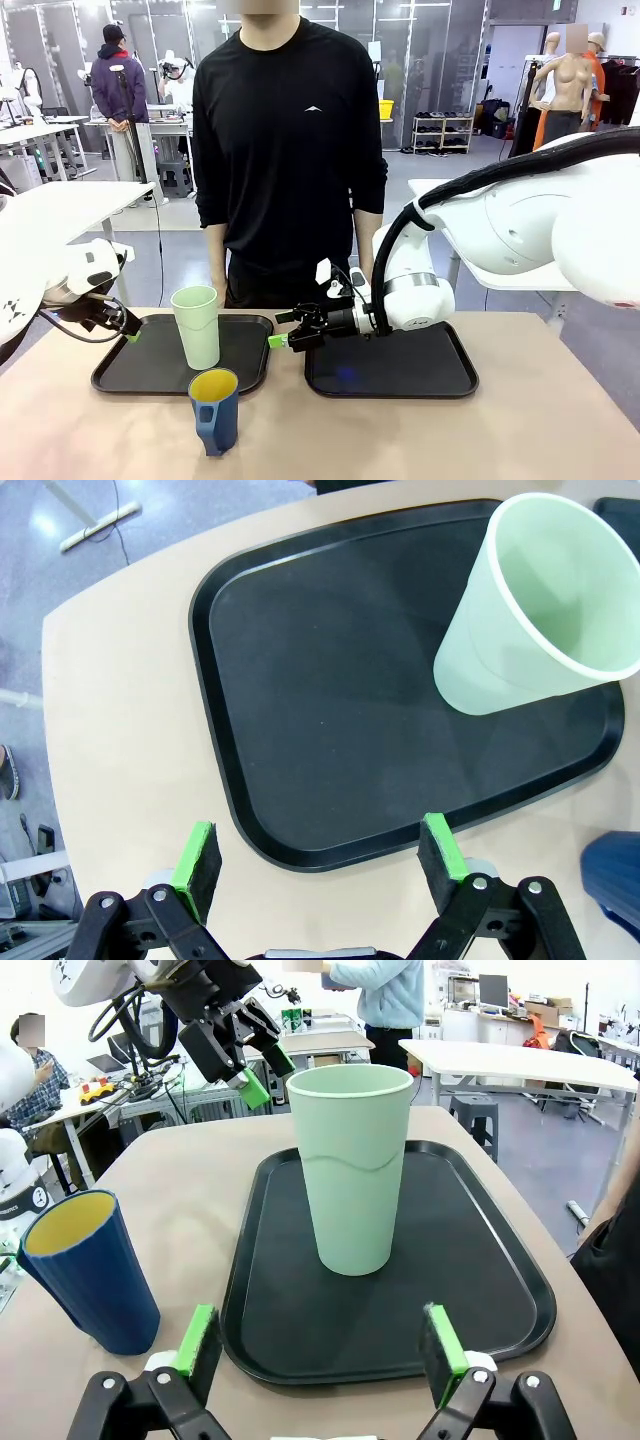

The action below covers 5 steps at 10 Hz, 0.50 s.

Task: Sort and store the cups by type.
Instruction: Pick up the Handle plastic cup and place it into the empty Flat Tray.

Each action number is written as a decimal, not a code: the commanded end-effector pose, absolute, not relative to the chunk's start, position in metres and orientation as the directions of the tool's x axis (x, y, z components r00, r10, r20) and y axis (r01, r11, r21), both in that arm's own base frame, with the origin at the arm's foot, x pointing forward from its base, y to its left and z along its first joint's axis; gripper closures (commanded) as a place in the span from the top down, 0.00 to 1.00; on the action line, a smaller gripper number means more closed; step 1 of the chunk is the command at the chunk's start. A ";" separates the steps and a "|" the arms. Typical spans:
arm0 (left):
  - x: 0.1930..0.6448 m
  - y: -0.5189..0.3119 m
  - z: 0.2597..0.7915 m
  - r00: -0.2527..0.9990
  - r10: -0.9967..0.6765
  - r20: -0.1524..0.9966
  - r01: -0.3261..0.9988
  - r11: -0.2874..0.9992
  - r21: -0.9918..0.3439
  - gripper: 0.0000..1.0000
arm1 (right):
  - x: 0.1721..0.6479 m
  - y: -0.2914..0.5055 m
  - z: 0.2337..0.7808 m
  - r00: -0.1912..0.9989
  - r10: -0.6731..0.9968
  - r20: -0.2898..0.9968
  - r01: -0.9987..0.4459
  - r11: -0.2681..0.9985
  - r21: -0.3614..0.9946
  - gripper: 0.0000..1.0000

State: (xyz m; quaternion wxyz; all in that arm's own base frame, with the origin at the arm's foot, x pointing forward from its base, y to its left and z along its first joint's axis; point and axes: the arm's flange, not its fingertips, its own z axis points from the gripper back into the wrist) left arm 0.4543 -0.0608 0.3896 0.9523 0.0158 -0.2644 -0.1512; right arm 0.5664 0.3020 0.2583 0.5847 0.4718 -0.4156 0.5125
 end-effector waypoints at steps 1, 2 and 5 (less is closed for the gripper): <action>0.455 -0.060 0.390 0.814 -0.295 0.500 0.278 0.954 0.110 1.00 | 0.543 0.291 0.281 0.079 0.350 0.934 -0.995 0.078 0.055 1.00; 0.455 -0.060 0.390 0.814 -0.295 0.500 0.278 0.954 0.110 1.00 | 0.518 0.273 0.304 0.093 0.430 0.898 -0.991 0.129 0.041 1.00; 0.455 -0.060 0.390 0.814 -0.295 0.500 0.278 0.954 0.110 1.00 | 0.453 0.225 0.352 0.162 0.585 0.795 -0.972 0.235 0.026 1.00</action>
